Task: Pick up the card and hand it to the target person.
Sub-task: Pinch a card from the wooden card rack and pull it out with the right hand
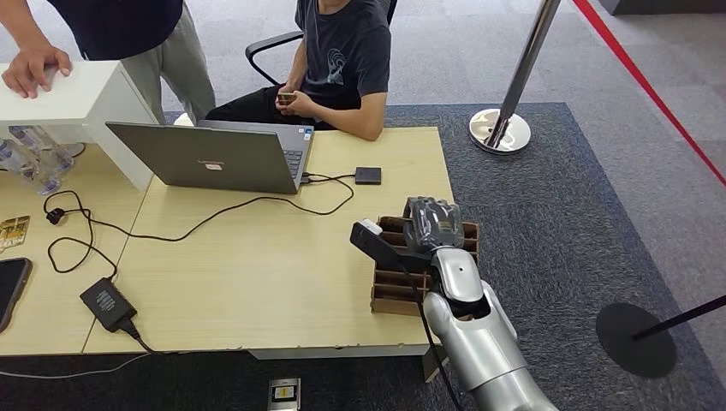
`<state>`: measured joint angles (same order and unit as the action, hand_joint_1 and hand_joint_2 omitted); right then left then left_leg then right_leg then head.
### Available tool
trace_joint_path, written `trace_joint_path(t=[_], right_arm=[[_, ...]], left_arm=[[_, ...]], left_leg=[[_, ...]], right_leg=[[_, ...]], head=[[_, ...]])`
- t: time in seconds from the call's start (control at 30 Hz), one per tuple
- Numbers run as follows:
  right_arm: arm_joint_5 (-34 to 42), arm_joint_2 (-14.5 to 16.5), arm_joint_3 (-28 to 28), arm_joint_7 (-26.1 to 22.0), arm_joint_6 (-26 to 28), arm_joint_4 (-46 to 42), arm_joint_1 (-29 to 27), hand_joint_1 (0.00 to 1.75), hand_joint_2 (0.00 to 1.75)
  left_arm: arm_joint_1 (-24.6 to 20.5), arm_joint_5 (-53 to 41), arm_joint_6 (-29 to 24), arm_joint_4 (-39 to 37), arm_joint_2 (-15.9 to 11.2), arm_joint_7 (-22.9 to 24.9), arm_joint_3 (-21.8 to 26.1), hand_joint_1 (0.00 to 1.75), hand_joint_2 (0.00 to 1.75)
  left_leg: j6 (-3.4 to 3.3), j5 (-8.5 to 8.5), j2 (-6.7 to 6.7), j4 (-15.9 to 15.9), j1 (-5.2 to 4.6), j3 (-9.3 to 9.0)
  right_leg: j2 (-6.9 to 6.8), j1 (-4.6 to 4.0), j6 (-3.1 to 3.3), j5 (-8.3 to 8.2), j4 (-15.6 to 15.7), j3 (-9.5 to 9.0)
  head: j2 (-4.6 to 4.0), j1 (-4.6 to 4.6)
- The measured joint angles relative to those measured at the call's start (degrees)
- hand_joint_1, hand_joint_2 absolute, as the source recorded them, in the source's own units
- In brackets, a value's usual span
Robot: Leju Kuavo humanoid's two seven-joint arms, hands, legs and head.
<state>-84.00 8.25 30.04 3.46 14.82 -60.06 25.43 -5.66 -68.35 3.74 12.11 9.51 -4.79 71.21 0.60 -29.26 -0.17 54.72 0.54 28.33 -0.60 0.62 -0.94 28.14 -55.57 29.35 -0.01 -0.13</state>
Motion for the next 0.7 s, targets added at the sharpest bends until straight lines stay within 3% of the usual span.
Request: trace_joint_path(t=[0.7], right_arm=[[0.8, -0.3, 0.0, -1.2, -0.6, -0.4, 0.1, 1.75, 1.75]], left_arm=[[0.0, 0.5, 0.0, 0.0, 0.0, -0.5, 0.0, 0.0, 0.0]], left_leg=[[0.0, 0.0, -0.01, 0.0, 0.0, 0.02]], right_leg=[[0.0, 0.0, 0.0, 0.0, 0.0, 0.01]], head=[[-0.01, 0.0]])
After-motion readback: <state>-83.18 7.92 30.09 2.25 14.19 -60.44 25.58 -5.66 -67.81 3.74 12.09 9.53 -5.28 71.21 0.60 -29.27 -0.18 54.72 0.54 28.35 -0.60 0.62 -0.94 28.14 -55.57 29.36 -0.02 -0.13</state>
